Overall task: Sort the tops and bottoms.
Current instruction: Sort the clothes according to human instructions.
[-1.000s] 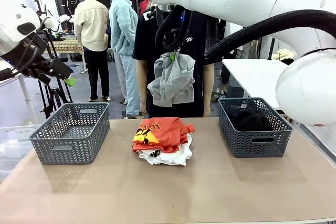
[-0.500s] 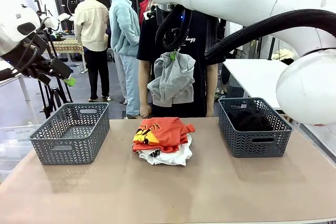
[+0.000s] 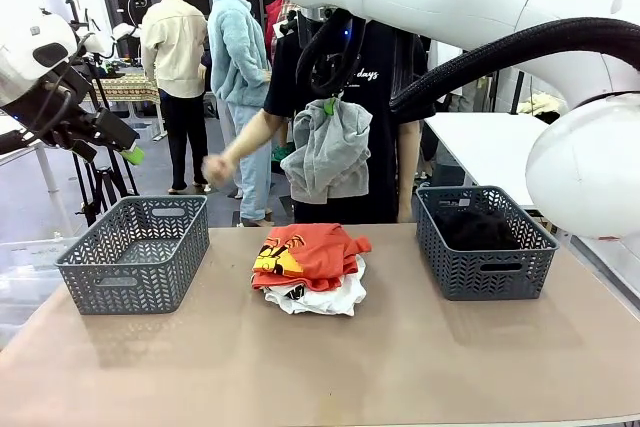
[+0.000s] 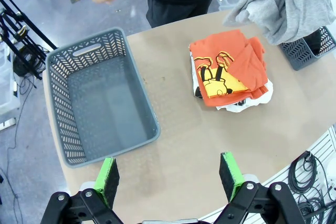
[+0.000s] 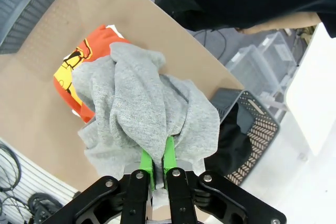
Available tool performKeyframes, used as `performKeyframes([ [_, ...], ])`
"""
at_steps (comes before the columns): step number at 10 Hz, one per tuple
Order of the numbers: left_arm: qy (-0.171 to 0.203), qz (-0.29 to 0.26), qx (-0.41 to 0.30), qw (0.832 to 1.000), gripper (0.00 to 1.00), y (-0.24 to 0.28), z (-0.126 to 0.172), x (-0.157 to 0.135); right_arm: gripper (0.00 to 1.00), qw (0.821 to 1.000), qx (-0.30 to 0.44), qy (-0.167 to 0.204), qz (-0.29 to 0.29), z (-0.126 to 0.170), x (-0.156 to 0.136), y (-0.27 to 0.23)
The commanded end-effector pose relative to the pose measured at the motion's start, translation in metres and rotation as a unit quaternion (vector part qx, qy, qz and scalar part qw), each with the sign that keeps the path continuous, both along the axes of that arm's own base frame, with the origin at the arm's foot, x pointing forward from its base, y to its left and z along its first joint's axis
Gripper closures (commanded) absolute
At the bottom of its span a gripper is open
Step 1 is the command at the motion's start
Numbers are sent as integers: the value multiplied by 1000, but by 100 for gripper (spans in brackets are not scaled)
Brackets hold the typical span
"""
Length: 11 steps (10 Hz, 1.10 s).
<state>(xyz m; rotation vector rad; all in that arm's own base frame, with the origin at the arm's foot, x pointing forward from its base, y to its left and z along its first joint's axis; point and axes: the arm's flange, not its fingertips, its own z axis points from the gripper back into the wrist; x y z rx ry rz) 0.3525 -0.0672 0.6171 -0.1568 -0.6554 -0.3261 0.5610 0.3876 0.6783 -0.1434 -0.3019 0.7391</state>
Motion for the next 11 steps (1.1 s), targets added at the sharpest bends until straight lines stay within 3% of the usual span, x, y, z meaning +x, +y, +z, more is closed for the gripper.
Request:
performKeyframes([
  [1,1,1,-3,1000,0,2,-2,-2,100,1000,-1,0,-5,2,-4,-2],
  [11,1,1,-3,1000,0,2,-2,-2,100,1000,-1,0,-5,2,-4,-2],
])
